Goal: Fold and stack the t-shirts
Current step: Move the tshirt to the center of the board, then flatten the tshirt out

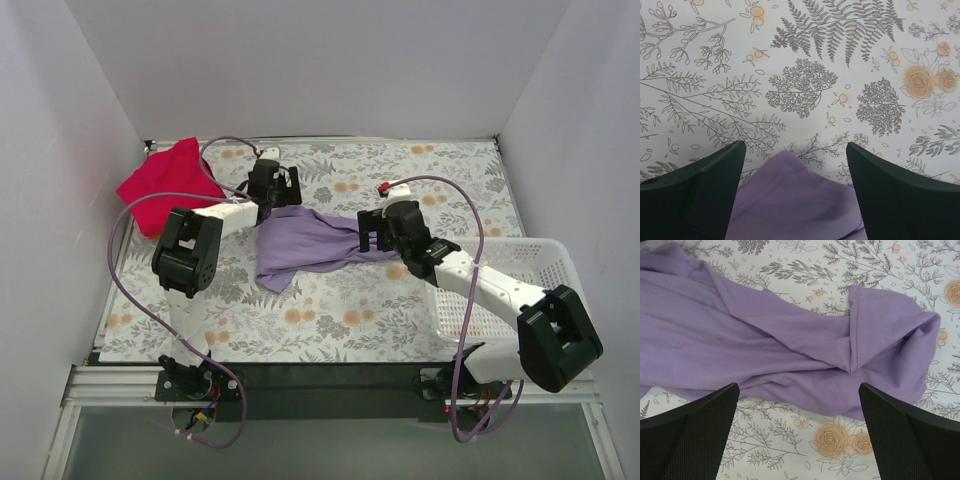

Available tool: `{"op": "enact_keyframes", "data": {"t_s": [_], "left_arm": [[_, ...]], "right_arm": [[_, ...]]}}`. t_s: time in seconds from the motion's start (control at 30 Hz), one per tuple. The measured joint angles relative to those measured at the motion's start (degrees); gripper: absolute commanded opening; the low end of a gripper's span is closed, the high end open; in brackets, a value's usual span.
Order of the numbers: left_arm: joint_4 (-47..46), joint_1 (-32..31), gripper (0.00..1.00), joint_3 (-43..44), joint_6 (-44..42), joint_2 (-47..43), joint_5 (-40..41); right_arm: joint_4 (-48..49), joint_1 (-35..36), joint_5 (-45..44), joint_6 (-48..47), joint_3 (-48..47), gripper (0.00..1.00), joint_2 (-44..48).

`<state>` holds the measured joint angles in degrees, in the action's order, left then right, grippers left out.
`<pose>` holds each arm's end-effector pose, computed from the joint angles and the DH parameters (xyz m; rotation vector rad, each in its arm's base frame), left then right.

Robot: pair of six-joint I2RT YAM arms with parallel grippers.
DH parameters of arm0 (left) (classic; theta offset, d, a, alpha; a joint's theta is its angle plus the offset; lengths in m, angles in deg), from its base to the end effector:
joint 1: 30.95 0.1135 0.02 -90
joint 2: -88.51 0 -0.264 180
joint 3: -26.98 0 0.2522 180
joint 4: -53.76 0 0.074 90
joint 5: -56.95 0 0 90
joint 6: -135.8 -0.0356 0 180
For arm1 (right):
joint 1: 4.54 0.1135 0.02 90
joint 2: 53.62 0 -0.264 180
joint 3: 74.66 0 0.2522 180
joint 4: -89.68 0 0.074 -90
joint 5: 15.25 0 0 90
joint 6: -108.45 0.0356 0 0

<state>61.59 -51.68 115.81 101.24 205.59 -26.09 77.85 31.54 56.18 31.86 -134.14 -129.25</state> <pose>0.4231 -0.1555 0.1648 -0.7414 2.1378 -0.6013 0.2426 0.1627 0.2485 -0.2032 2.0279 0.2092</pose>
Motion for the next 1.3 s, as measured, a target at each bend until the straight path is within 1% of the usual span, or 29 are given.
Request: {"op": "enact_keyframes", "data": {"t_s": [0.1,0.23,0.27,0.3,0.4,0.43,0.53,0.57,0.6,0.77,0.93,1.17,1.2,1.3], "left_arm": [[-0.13,0.00,0.71,0.11,0.04,0.00,-1.44],[0.00,0.00,0.70,0.11,0.37,0.07,-3.65],[0.15,0.00,0.68,0.11,0.50,0.11,-4.07],[0.37,0.00,0.64,0.11,0.70,0.17,-4.52],[0.94,0.00,0.48,0.11,0.96,0.68,-5.29],[1.25,0.00,0.38,0.11,1.05,0.81,-5.57],[1.86,0.00,0.28,0.11,1.22,1.07,-6.80],[2.01,0.00,0.17,0.11,1.33,1.18,-7.08],[2.14,0.00,0.00,0.11,1.70,1.29,-7.37],[2.67,0.00,0.00,0.09,1.88,1.53,-7.69],[1.27,0.00,0.00,-1.18,2.05,0.76,-7.67],[-0.15,0.00,0.00,-4.00,3.02,-6.16,-7.78],[-0.52,0.00,0.11,-3.98,3.13,-6.73,-7.89],[0.59,0.00,0.21,-1.44,3.72,-6.78,-8.96]], "right_arm": [[-0.02,0.00,0.63,0.04,0.00,0.95,-1.01],[0.07,0.00,0.85,0.13,0.00,0.95,-1.05],[0.07,0.00,0.94,0.15,0.00,0.95,-1.05],[0.09,0.00,0.96,0.17,0.00,0.95,-1.05],[0.13,0.00,0.98,0.20,0.00,0.95,-1.05],[0.13,0.00,0.98,0.20,0.00,0.95,-1.05],[0.15,0.00,1.18,0.37,0.00,0.95,-1.05],[0.17,0.00,1.20,0.39,0.02,0.95,-1.05],[0.20,0.00,1.22,0.42,0.04,0.95,-1.05],[0.44,0.00,1.18,0.46,0.20,0.95,-1.05],[1.38,0.00,1.20,0.46,0.04,0.95,-2.21],[1.51,0.00,2.14,0.50,-0.70,0.94,-6.38],[1.49,0.00,2.25,0.52,-0.76,0.94,-6.51],[1.62,0.00,2.27,0.57,-0.92,0.94,-6.51]]}}
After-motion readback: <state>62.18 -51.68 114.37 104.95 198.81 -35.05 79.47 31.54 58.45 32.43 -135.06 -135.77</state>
